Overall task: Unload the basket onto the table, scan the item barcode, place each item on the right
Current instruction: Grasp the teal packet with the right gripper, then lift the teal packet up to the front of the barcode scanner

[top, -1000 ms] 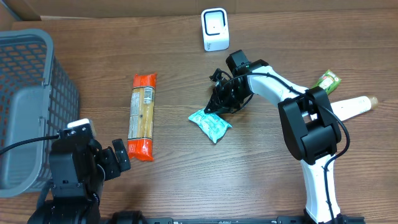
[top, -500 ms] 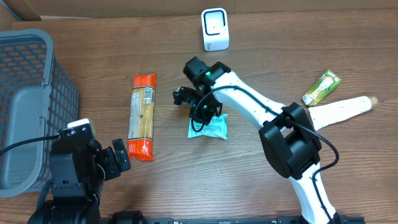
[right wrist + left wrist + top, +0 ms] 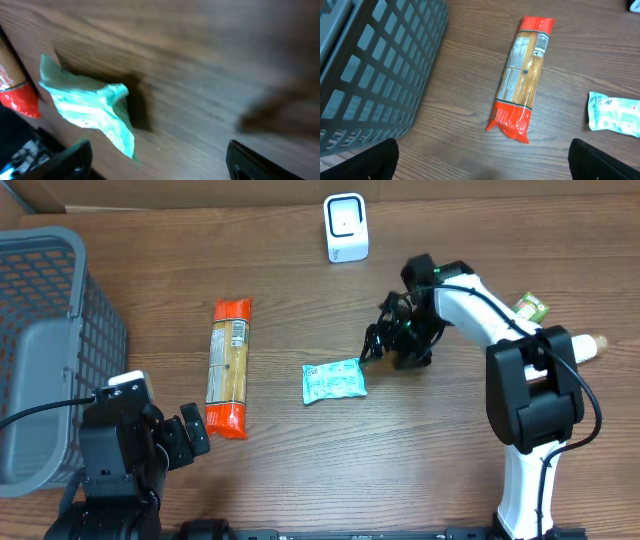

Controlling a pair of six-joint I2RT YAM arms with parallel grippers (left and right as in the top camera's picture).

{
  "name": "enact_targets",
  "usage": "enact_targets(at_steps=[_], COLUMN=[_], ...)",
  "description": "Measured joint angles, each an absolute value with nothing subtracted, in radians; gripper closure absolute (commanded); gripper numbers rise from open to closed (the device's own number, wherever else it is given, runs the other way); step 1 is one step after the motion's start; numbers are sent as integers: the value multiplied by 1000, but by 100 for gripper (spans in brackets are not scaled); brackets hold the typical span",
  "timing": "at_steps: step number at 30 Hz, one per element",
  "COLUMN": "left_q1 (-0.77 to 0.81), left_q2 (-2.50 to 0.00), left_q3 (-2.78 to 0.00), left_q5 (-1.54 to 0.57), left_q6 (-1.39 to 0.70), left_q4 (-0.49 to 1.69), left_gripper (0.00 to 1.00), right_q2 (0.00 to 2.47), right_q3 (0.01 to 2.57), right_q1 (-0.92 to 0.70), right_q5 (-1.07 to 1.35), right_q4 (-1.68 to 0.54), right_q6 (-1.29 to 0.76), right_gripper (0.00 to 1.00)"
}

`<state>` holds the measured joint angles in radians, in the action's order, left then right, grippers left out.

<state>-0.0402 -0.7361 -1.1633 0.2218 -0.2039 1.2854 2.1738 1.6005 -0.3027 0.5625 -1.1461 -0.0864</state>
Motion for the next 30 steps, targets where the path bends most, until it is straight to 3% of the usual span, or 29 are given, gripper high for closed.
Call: enact_targets(at_steps=[1,7,9,10,11,12,16,18,21,24,27,30], left_q1=[-40,-40,-40,-40,-40,-40,-40,-40,-40,-40,-40,-40], left_q2=[-736,-736,-736,-736,-736,-736,-736,-736,-736,-736,-736,-736], left_q3=[-1163,-1163,-1163,-1163,-1163,-1163,-1163,-1163,-1163,-1163,-1163,-1163], left_q5=[222,222,222,222,222,222,222,222,222,222,222,222], left_q6=[-204,-204,-204,-204,-204,-204,-204,-204,-204,-204,-204,-204], left_q4=[1286,1286,1286,1286,1286,1286,1286,1285,1286,1286,1285,1285], left_gripper=[1,0,0,0,0,1,1,0,0,0,0,0], right_q2=[2159,2144,2144,2144,2144,2144,2144,2146,2134,2056,1855,1817], right_q3=[1504,1424,1423,1423,1417,1412,1406,1412,1526,1593,1634,1637], right_q1=[-324,-437,-479,-500,-522,-541,-550,-535,-449,-392,-386,-415], right_q5=[651,749,741,720,691,656,636,673,702,696,530,191], right_q4=[-959,-744,-741,-734,-726,-722,-652,-650,-876,-930,-910,-778], right_q6=[-155,-376,-426,-456,-493,-523,-550,-445,-237,-108,7,22], right_gripper=[14,18,40,59,85,96,96,96,96,96,96,96])
